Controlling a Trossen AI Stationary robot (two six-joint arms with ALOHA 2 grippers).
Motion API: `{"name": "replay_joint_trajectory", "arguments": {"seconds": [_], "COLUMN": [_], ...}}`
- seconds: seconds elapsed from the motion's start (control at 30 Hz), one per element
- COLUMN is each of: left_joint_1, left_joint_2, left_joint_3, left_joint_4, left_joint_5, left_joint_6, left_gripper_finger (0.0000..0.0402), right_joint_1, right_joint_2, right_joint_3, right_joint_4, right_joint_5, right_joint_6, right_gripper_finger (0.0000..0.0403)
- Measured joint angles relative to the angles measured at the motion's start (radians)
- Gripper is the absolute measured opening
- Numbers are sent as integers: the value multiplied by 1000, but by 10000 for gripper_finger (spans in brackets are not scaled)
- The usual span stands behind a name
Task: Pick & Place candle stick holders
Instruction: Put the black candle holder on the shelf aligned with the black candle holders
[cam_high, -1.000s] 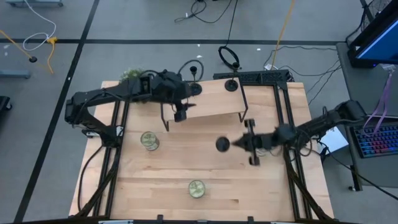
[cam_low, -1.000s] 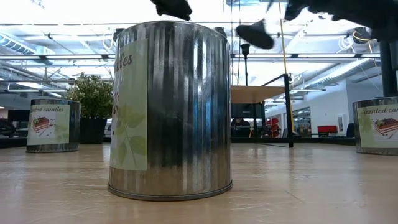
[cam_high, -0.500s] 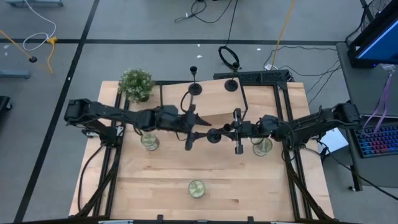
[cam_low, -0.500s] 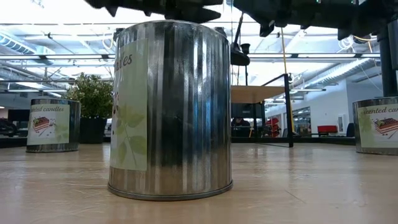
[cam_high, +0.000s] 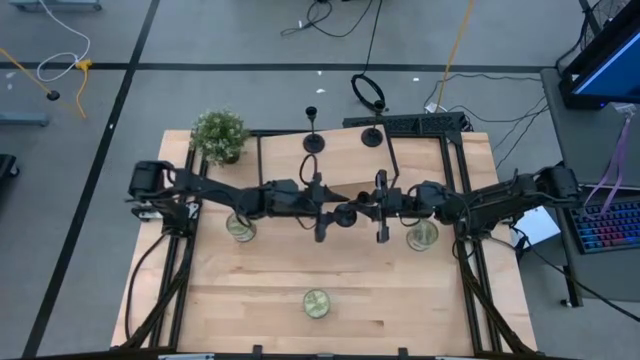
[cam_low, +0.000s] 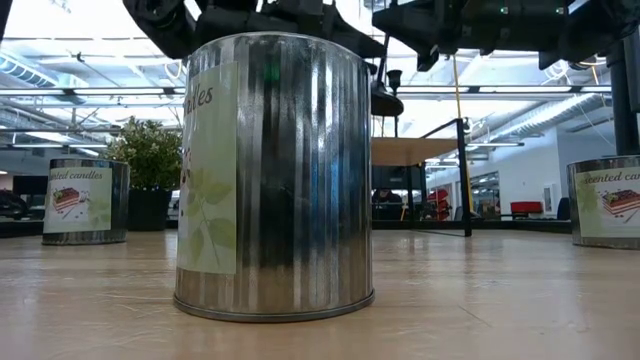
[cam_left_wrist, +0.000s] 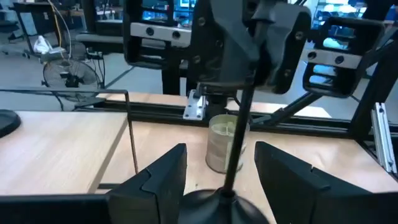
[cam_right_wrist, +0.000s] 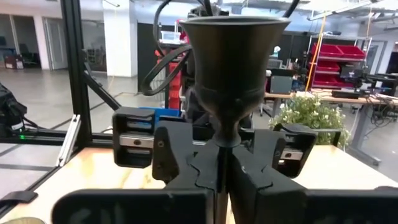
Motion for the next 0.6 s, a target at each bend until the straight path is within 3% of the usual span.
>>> {"name": "replay_joint_trajectory", "arguments": {"seconds": [0.33, 0.6], "left_joint_1": [3, 3], "left_joint_2": [17, 138], "left_joint_3": [-1, 90], "left_joint_4": [58, 71], "left_joint_5": [5, 5], "left_joint_6": [-24, -30], "left_gripper_finger": [198, 195], "right_joint_1": [-3, -4], "right_joint_2": [0, 0], "right_joint_3": [0, 0], "right_joint_4": [-5, -15], "right_joint_5": [0, 0], "right_joint_6": [24, 36], "right_gripper_finger": [10, 15]}}
